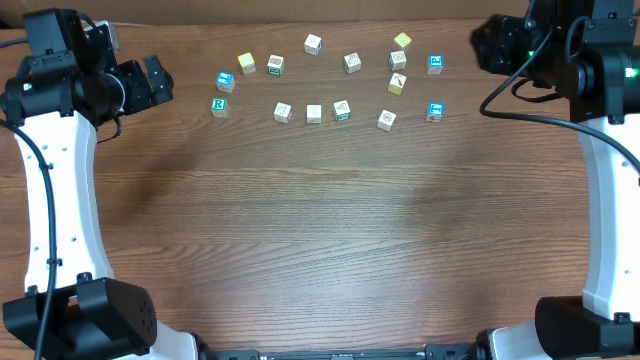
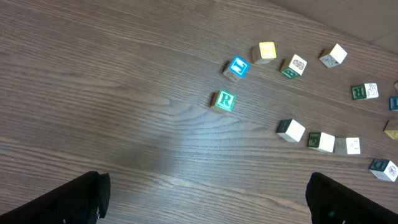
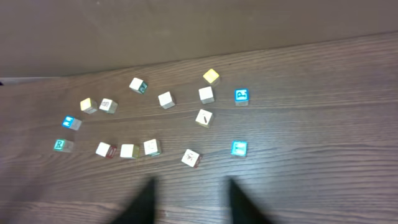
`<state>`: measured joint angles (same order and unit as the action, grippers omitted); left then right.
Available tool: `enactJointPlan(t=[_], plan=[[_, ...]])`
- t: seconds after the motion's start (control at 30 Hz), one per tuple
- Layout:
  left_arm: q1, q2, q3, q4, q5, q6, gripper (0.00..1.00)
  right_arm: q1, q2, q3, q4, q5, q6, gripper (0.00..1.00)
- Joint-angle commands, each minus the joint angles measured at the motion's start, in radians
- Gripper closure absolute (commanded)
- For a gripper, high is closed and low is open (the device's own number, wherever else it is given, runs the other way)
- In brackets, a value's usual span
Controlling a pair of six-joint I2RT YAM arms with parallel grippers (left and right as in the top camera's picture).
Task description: Form a horizontal line
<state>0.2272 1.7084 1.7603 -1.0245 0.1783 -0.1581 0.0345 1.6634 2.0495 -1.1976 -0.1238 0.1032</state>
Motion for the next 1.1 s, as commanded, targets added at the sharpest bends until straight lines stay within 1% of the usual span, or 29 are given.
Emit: enactJointPlan(t=[0.0, 0.07, 0.13, 0.2, 0.23, 0.27, 0.33, 0.4, 0.43, 0.47, 0.57, 0.63, 1.07], plan=[[0.001, 0.001, 0.017, 0.001, -0.003, -0.014, 0.0, 0.003, 0.018, 0.033, 0.003, 0.032, -0.027, 0.96], [0.001, 0.001, 0.017, 0.001, -0.003, -0.014, 0.0, 0.003, 0.035, 0.033, 0.003, 0.043, -0.029, 0.96], [0.001, 0.001, 0.017, 0.001, -0.003, -0.014, 0.0, 0.003, 0.061, 0.033, 0.003, 0.058, -0.031, 0.89], [0.001, 0.001, 0.017, 0.001, -0.003, -0.014, 0.0, 0.003, 0.09, 0.033, 0.007, 0.065, -0.037, 0.85], [0.001, 0.001, 0.017, 0.001, -0.003, -0.014, 0.0, 0.003, 0.107, 0.033, 0.01, 0.068, -0.043, 0.81], [0.001, 0.001, 0.017, 0.001, -0.003, -0.014, 0.0, 0.003, 0.126, 0.033, 0.014, 0.072, -0.053, 0.73], [0.001, 0.001, 0.017, 0.002, -0.003, -0.014, 0.0, 0.003, 0.163, 0.033, 0.026, 0.072, -0.056, 0.44], [0.001, 0.001, 0.017, 0.001, -0.003, -0.014, 0.0, 0.003, 0.199, 0.033, 0.038, 0.072, -0.056, 0.38], [0.001, 0.001, 0.017, 0.001, -0.003, -0.014, 0.0, 0.003, 0.216, 0.033, 0.043, 0.072, -0.056, 0.33], [0.001, 0.001, 0.017, 0.002, -0.003, -0.014, 0.0, 0.003, 0.232, 0.033, 0.047, 0.071, -0.056, 0.3], [0.001, 0.001, 0.017, 0.001, -0.003, -0.014, 0.0, 0.003, 0.279, 0.032, 0.051, 0.071, -0.056, 0.25], [0.001, 0.001, 0.017, 0.001, -0.003, -0.014, 0.0, 0.003, 0.309, 0.032, 0.046, 0.071, -0.056, 0.24], [0.001, 0.001, 0.017, 0.001, -0.003, -0.014, 0.0, 0.003, 0.479, 0.032, 0.029, 0.071, -0.056, 0.24]])
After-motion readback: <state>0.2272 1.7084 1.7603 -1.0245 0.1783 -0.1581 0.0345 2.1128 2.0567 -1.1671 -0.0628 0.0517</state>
